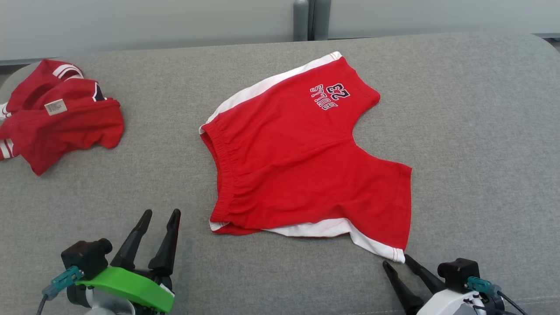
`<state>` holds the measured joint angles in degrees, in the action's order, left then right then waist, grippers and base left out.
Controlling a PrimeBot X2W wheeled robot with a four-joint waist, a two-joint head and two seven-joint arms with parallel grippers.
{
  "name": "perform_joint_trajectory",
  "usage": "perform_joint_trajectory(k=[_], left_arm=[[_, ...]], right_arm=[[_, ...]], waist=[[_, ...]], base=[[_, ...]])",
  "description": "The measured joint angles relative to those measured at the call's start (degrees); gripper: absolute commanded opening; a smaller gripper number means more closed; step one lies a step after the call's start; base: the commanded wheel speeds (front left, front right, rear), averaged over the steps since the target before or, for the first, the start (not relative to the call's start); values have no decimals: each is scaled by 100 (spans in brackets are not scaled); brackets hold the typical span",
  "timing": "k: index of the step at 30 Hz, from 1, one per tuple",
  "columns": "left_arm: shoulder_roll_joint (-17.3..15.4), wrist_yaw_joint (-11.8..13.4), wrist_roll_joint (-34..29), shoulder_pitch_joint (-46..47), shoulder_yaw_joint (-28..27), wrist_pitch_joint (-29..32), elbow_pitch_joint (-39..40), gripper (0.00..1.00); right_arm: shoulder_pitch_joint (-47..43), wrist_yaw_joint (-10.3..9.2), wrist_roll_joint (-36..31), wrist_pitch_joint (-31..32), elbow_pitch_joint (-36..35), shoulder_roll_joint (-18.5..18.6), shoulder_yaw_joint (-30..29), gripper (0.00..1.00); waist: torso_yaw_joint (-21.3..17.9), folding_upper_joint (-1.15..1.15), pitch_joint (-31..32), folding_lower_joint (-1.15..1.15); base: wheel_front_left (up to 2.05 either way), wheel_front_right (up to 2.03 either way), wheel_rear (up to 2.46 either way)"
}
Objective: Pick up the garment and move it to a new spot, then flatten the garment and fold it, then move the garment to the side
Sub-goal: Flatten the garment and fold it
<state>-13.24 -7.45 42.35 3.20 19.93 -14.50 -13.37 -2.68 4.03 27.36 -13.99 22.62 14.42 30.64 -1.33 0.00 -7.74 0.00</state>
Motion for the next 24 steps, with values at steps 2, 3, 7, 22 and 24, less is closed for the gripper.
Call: perform_joint_trajectory(k=[2, 3, 7, 22, 24], left_arm=[[9, 0, -35, -13, -79, 0, 87, 100], [9, 1, -51, -24, -114, 0, 112, 100], [14, 16, -77, -141, -166, 0, 159, 100], [114, 43, -242, -385, -503, 0, 435, 100], [131, 43, -296, -385, -497, 0, 457, 100]], right_arm=[[57, 2, -21, 0, 70, -7, 15, 47], [91, 12, -21, 1, 110, -12, 19, 48], [179, 18, -19, 0, 201, -59, 19, 43], [613, 143, -133, 145, 433, 422, -4, 0], [622, 146, -174, 166, 456, 559, -23, 0]], waist=[[19, 0, -9, 0], [23, 0, -10, 0], [28, 0, -21, 0], [-127, 0, -67, 0], [-151, 0, -65, 0]], base=[[0, 0, 0], [0, 0, 0], [0, 0, 0], [0, 0, 0], [0, 0, 0]])
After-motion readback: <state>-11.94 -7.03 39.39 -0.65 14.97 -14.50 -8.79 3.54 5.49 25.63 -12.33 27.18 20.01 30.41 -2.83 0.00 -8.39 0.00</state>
